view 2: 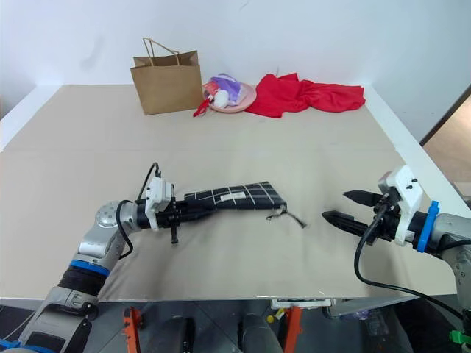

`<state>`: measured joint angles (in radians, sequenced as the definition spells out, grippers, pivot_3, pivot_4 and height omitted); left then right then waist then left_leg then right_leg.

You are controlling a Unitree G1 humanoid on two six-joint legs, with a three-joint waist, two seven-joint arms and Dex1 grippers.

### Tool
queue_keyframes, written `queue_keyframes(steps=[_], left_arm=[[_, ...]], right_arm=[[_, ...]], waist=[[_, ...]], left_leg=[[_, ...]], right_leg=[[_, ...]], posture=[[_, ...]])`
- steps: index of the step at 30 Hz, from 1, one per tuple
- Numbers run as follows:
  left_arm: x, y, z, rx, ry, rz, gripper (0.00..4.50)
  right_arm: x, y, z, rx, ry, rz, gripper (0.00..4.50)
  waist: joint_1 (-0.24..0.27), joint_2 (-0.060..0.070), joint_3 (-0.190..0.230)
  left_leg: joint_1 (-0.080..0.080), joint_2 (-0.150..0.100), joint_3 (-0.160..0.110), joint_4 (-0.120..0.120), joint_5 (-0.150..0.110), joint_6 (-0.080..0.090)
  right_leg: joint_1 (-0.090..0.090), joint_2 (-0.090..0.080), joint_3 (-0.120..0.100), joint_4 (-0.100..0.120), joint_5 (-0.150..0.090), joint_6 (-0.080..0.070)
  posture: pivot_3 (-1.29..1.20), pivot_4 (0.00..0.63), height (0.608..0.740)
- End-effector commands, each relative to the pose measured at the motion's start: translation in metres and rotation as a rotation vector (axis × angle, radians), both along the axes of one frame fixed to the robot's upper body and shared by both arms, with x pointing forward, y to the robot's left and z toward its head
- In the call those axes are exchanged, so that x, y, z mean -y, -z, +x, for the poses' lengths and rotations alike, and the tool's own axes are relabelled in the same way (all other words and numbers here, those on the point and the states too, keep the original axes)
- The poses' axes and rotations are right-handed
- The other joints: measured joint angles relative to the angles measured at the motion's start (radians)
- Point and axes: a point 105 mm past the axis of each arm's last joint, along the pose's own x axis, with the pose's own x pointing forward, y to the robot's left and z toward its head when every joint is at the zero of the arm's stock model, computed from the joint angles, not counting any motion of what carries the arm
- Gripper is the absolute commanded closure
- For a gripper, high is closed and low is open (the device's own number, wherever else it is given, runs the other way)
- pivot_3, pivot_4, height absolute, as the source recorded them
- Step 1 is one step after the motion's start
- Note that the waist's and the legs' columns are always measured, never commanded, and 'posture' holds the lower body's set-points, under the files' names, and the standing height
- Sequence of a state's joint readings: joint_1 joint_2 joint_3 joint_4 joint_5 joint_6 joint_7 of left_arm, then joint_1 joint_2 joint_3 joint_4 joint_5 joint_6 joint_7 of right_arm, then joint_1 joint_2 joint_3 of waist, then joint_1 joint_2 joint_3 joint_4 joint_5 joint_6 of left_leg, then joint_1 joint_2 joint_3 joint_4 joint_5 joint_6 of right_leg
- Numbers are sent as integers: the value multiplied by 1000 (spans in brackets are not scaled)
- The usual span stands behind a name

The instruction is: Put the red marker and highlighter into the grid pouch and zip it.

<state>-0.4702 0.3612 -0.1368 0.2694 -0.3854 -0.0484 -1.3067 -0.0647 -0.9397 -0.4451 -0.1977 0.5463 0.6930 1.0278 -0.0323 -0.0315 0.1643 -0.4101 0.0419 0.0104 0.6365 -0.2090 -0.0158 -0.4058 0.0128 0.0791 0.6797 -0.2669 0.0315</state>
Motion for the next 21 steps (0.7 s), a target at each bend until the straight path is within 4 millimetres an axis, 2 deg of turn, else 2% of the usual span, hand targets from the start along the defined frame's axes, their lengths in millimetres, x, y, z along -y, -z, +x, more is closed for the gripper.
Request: queue_keyframes(steps=[1, 4, 6, 8, 12, 17, 21], left_arm=[[-2, -9, -2, 34, 10, -53, 1768], [-15, -16, 10, -22, -116, -78, 569], [-23, -21, 10, -76, -150, -94, 569], [-41, -28, 16, -134, -292, -113, 569], [-89, -28, 25, -232, -618, -75, 569], [-140, -33, 11, -294, -800, -91, 569], [-165, -33, 1, -299, -899, -84, 569]], right_arm=[[-5, -8, -3, 48, -18, -21, 0], [-7, -1, -1, 34, -15, -13, 0], [-6, 1, 1, 31, -12, -12, 0], [-1, 2, 3, 34, 2, -4, 0], [8, 1, 9, 62, 33, 34, 0], [18, 3, 18, 85, 74, 80, 0], [16, 6, 27, 91, 81, 107, 0]], waist=[[0, 0, 0], [0, 0, 0], [-2, 0, 0], [-5, 0, 0], [-10, 0, 0], [-14, 0, 0], [-14, 0, 0]], left_leg=[[0, 0, 0, 0, 0, 0], [0, 0, 0, 0, 0, 0], [0, 0, 0, 0, 0, 0], [0, 1, 0, 0, 0, 0], [0, 1, 0, 0, 0, 0], [1, 2, 1, -1, 0, 0], [2, 2, 2, -1, 0, 0]], right_leg=[[0, 0, 0, 0, 0, 0], [0, 0, 1, 0, 0, 0], [0, 0, 1, 0, 0, 0], [0, 0, 1, 0, 0, 0], [0, 0, 1, 0, -1, 1], [0, 0, 1, 0, 0, 0], [0, 0, 1, 0, 0, 0]], posture=[[0, 150, 740], [0, 150, 740], [0, 150, 740], [0, 150, 740], [0, 150, 740], [0, 150, 740], [0, 150, 740]])
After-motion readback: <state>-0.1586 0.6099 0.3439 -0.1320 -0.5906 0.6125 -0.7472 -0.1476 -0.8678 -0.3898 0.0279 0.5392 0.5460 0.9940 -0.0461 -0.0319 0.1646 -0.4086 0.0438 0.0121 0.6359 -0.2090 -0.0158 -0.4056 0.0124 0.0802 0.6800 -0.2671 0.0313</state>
